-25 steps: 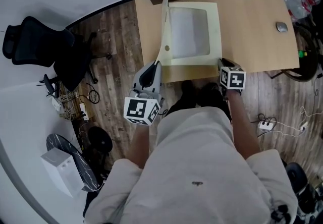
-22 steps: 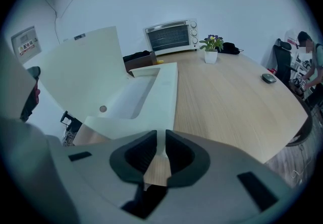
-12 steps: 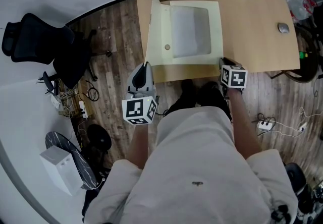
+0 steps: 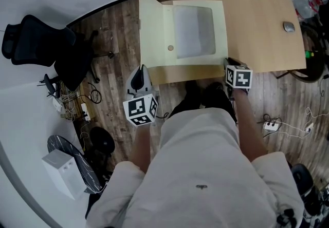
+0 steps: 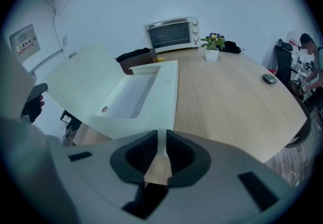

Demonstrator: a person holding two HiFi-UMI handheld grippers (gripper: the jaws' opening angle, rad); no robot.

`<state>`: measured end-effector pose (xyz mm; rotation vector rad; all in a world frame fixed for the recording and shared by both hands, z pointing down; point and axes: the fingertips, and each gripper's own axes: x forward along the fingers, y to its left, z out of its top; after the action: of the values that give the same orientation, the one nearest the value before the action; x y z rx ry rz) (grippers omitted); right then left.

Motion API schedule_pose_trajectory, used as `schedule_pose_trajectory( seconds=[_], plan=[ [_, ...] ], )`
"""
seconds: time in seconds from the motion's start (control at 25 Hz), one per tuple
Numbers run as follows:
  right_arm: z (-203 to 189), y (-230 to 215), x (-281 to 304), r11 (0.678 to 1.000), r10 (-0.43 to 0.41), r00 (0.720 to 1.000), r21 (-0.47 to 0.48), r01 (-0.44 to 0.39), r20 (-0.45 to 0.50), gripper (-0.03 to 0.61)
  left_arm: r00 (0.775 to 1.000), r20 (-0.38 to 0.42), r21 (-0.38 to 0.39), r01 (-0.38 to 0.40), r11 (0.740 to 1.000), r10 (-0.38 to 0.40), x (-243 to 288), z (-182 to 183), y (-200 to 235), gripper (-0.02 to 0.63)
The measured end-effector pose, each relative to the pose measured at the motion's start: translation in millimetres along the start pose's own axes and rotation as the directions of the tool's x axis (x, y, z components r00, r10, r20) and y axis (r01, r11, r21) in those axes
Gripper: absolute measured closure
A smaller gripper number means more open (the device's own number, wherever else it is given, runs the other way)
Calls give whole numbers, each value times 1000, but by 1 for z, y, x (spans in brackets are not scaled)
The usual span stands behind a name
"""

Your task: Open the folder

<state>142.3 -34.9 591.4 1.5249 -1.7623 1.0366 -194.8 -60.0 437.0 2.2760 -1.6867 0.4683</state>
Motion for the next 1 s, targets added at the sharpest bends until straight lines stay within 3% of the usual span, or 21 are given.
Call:
schedule_pose_trajectory(
  seconds=[0.44, 1.0],
  plan=[
    [1, 0, -1, 1000, 2, 1000, -19, -2, 7, 532, 986, -69, 15, -151, 988, 151, 8, -27, 52, 609],
    [0, -1, -1, 996, 22, 999, -85, -19, 35, 531, 951, -138, 10, -278, 960, 277, 21, -62, 93, 607]
  ],
)
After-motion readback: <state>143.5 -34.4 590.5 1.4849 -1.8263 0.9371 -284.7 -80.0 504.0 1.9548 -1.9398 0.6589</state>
